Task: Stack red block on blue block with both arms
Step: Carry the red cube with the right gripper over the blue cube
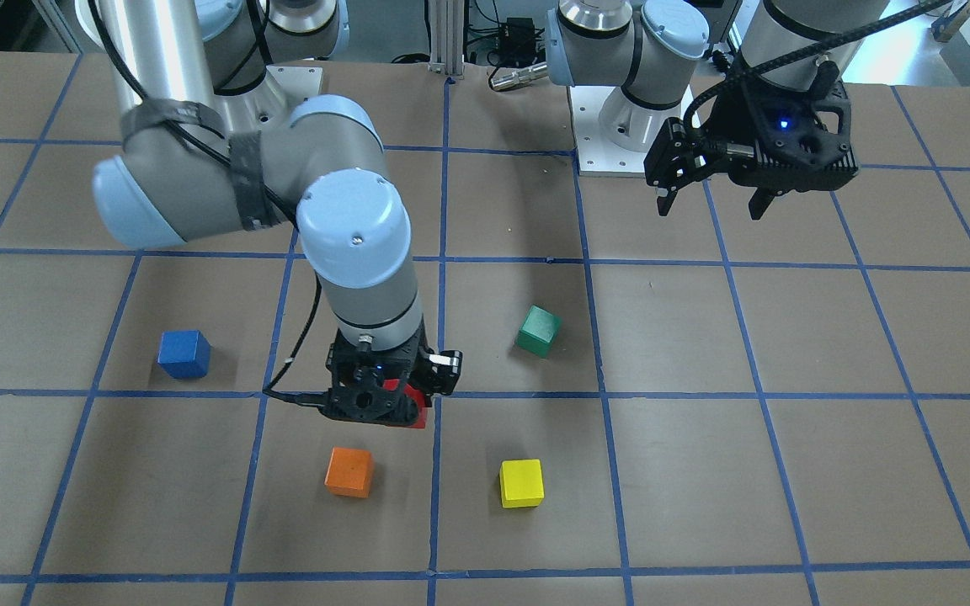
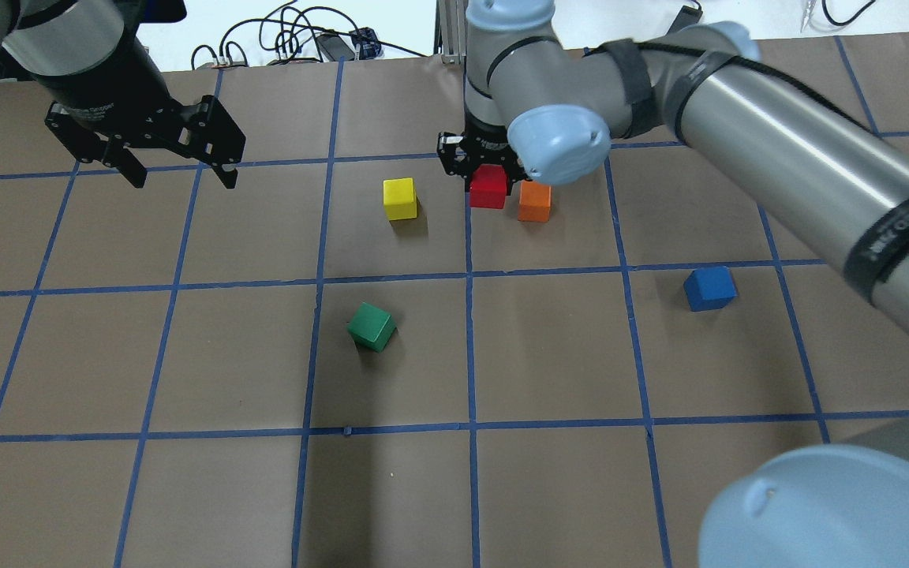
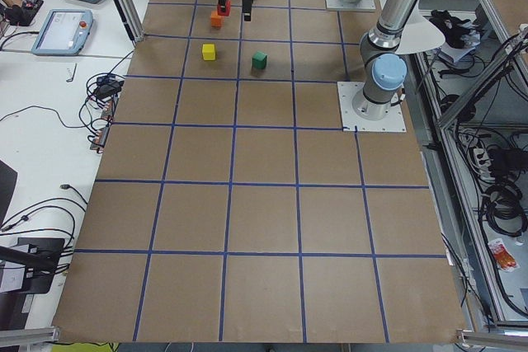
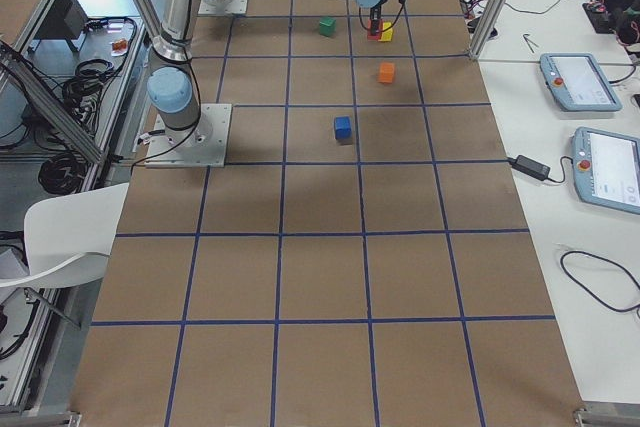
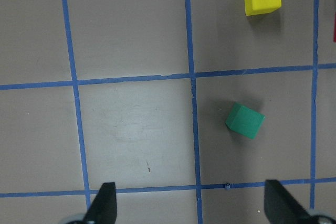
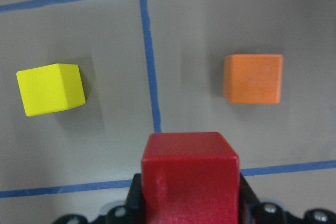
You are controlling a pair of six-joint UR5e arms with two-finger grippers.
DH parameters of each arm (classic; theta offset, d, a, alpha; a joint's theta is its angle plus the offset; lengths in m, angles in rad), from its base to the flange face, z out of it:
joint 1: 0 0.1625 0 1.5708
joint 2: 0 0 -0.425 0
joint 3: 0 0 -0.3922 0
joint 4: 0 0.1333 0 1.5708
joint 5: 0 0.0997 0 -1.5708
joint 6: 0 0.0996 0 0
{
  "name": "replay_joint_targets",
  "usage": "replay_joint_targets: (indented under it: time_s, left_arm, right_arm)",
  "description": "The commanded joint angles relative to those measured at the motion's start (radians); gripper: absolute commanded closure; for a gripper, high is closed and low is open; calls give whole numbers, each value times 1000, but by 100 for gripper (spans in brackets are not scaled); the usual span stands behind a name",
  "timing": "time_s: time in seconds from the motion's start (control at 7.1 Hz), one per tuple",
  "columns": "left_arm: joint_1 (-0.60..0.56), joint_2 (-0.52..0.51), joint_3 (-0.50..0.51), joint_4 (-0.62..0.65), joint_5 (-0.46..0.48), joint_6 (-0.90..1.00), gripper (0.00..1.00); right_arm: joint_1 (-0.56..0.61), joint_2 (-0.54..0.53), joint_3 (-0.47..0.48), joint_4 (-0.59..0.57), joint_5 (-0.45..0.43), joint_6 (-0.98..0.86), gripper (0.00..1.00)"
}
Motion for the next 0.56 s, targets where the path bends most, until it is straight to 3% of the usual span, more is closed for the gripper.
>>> replay_joint_targets:
  time_s: [0.0, 0.28, 0.42]
  left_arm:
    - [0, -4, -1, -1, -2, -1, 0]
    - [0, -8, 0, -2, -9, 10, 0]
    - [-3, -12, 0, -4, -11, 12, 0]
  right_arm:
    - [-139, -104, -11, 184, -3, -131, 100]
    - [-277, -179, 10, 304, -11, -316, 100]
    - [-333, -182, 45, 294, -9, -394, 100]
